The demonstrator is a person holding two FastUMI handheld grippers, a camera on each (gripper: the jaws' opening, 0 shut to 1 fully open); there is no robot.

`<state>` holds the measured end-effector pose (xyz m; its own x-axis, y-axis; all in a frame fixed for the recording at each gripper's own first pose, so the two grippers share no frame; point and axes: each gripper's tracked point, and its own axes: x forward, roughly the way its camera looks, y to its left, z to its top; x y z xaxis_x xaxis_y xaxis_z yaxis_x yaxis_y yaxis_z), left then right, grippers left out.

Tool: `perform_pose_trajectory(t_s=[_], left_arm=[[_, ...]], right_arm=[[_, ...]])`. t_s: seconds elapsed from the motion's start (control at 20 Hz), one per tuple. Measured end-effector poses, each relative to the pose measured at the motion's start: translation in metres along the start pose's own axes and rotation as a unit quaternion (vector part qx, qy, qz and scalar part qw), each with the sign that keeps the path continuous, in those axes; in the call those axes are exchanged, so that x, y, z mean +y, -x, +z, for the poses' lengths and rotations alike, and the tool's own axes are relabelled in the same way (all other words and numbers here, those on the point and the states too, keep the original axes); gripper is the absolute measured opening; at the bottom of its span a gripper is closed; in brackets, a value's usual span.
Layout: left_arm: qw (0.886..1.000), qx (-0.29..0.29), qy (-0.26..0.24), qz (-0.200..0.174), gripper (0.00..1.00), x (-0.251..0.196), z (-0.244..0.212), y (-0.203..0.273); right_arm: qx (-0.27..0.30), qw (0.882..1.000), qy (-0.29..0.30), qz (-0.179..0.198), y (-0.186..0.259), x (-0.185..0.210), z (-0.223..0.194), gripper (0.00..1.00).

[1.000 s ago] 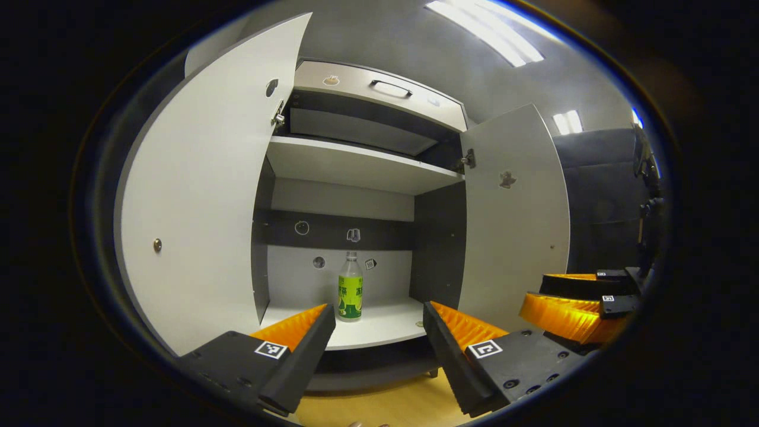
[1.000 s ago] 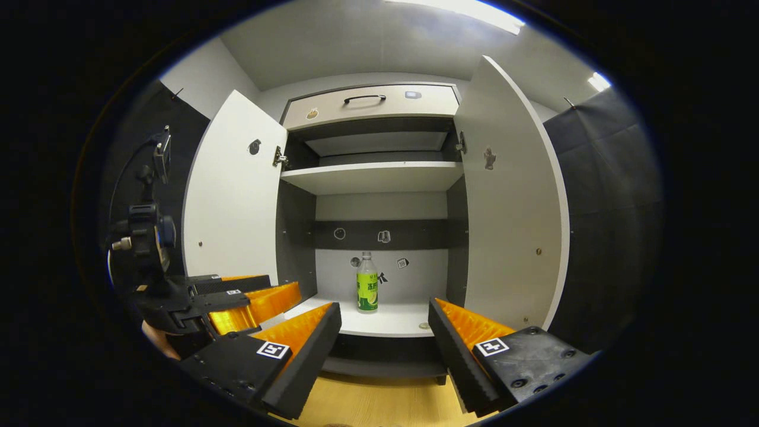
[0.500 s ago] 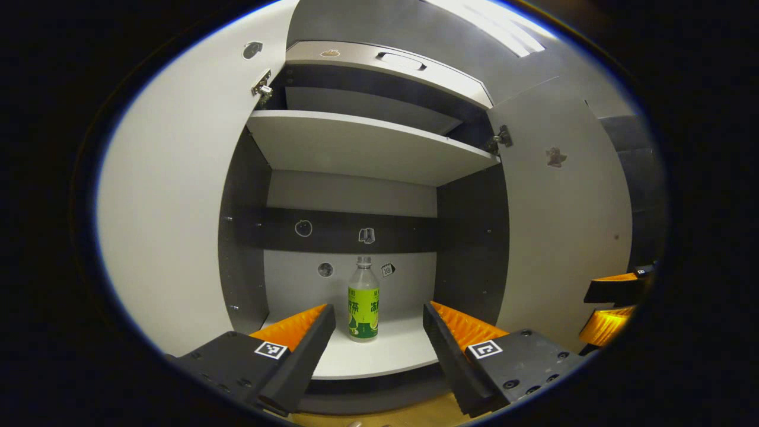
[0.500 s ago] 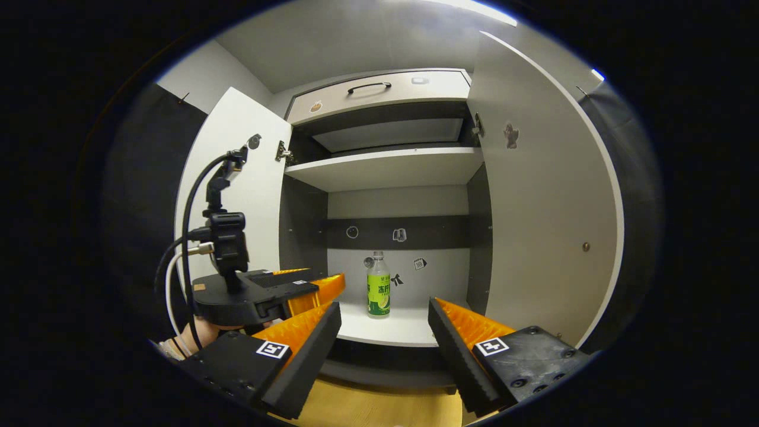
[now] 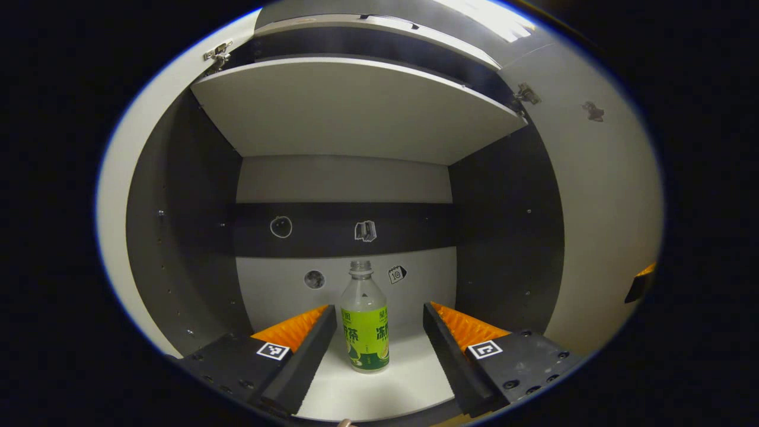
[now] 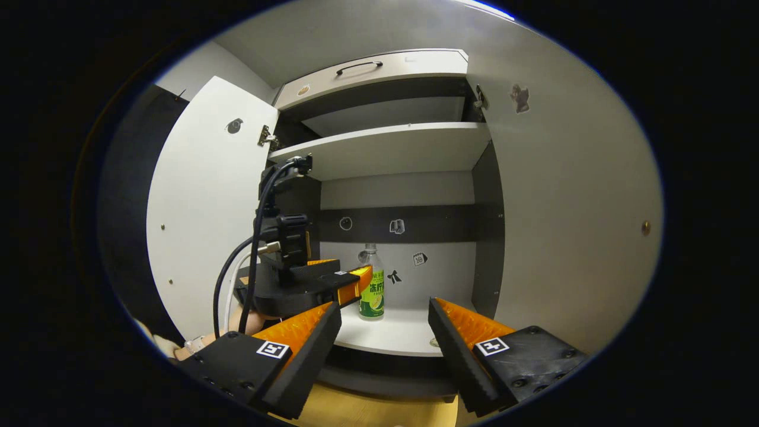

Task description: Grasp the bottle in the cabinet with the left hand and place it on the coaster, then close the right door with the right hand and the left door with the left hand.

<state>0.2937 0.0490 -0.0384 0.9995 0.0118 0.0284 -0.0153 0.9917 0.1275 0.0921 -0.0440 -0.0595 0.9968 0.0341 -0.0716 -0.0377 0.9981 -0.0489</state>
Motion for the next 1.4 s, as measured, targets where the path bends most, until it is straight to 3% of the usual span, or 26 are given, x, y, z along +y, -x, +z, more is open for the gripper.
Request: perform_pose_trajectory(t_s=[0.35,0.75,1.05,1.4], left_arm=[[1.000,0.019,-0.002,0.007,0.91,0.015,-0.032,-0.053],[0.999,0.033,-0.002,0.011,0.92,0.023,-0.051,-0.081],[0.999,0.030,0.010,-0.004,0.80,0.022,-0.052,-0.085],[1.000,0.009,0.017,-0.006,0.78,0.026,-0.024,-0.055]], right_arm=[[0.019,1.000,0.007,0.005,-0.023,-0.001,-0.018,0.98],[0.031,0.999,0.006,0.001,-0.040,-0.006,-0.026,0.98],[0.038,0.999,0.017,-0.008,-0.044,-0.006,-0.030,0.98],[0.026,0.999,0.020,-0.017,-0.036,0.000,-0.020,0.98]])
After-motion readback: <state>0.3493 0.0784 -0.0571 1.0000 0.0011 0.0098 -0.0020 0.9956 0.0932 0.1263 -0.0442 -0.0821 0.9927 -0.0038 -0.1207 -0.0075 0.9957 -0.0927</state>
